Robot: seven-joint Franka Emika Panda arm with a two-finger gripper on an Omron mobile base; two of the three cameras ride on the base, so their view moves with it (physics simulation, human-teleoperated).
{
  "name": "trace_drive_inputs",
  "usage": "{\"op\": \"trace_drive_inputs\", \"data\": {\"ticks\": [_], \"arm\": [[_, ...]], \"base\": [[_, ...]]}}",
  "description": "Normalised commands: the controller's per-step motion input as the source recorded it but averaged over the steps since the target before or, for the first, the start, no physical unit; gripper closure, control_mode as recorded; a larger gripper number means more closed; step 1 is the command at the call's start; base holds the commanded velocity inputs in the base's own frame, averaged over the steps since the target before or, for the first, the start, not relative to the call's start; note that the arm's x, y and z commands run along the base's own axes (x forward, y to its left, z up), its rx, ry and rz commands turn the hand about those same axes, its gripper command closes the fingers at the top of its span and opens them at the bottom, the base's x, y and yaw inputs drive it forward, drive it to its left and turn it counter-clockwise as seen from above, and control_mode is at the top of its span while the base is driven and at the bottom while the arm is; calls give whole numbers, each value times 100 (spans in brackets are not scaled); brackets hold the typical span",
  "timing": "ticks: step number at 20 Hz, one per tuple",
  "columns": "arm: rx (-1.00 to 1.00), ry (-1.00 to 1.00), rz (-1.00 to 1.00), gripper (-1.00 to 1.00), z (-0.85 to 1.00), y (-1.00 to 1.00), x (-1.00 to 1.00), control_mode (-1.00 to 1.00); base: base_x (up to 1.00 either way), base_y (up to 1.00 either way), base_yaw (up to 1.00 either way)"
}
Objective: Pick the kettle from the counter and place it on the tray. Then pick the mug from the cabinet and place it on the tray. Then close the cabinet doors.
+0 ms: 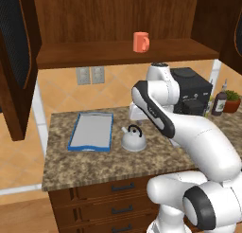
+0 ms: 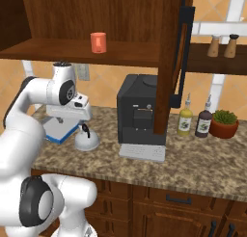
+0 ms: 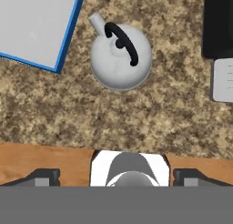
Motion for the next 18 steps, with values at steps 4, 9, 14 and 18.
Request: {"op": "trace_drive_inputs", "data": {"ticks": [4,9,14,18], "arm": [[0,6,0,-100,-32,0,27,-100],[0,3,0,-100,-28,0,23,-100],[-1,0,0,-100,-27,0,11,-100],[-2,0,0,-100,-25,0,2,-100]], "base": [[0,0,0],[0,0,0],[0,0,0],[0,0,0]]}}
